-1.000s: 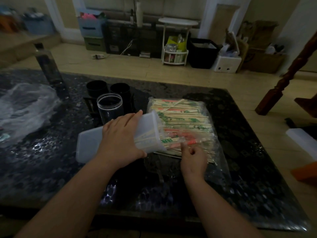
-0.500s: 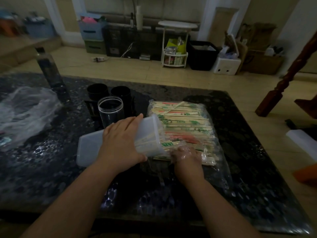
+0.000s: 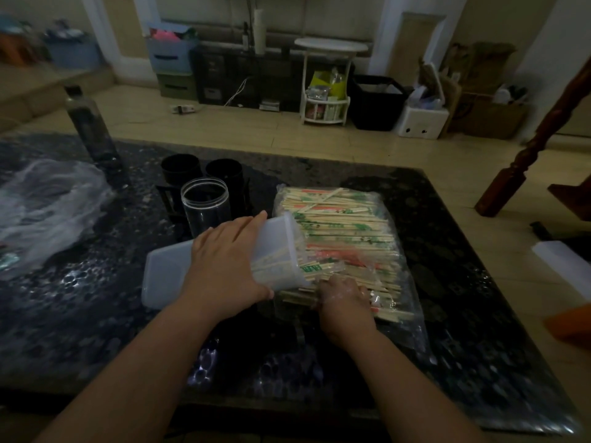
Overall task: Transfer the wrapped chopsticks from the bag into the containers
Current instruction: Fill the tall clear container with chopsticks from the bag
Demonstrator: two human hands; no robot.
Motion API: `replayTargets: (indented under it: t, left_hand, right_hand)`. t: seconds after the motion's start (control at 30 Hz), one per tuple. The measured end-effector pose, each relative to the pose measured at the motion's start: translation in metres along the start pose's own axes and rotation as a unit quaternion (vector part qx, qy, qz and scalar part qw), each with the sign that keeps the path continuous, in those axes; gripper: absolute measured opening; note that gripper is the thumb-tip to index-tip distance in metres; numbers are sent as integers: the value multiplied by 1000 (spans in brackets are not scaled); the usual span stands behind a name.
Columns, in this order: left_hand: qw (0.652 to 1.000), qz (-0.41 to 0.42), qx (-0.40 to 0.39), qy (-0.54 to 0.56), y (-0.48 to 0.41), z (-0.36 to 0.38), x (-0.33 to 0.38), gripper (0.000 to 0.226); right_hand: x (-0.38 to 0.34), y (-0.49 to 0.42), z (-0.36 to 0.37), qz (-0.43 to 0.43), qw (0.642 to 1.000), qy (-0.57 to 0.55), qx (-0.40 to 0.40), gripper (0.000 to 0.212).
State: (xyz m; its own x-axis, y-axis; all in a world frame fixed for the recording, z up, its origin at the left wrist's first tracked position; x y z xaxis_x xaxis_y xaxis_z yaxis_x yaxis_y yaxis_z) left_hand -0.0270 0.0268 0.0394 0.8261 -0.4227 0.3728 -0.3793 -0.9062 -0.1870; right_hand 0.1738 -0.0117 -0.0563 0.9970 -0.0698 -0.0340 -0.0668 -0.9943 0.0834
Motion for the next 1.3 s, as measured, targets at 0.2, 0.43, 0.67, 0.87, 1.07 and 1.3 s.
replayTargets:
  t: [0.2,0.43,0.67,0.87,1.07,1.3]
  left_hand:
    - [1000,-1,-3,0,0,0,0,126]
    - [1000,-15,12,9,-2,-2,-4,127]
    - [999,-29,21,17,-3,-7,-4,127]
    - [999,-32,15,20,-3,-6,-3,124]
    - [998,-7,19,51,5,-7,5,115]
    - [1000,-11,12,-11,-1,1,-1,124]
  right_hand:
    - [-2,5,0,-4,1000,6,-7,28]
    - [-4,14,-31,-25,1000,18,-5,31]
    - [0,27,-70,-37,998,8,-48,35]
    - [-2,40,-112,-103,990,58,74,27]
    - [-8,56,-135,-134,932,20,337,22]
    - [8,46,-110,-138,889,-21,437,27]
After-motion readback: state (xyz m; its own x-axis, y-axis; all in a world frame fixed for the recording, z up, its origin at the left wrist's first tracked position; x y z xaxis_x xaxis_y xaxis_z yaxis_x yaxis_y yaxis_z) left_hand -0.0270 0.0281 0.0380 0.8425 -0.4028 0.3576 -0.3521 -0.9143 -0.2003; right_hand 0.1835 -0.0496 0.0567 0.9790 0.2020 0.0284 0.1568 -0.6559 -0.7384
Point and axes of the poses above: each hand's wrist, its own y-axis away from the middle knuckle, its own z-axis out of the palm, x = y × z, the point moved 2 cm from there along -y, towards the middle knuckle, and after that the axes turned 5 degrees about y, right-handed, at the moved point
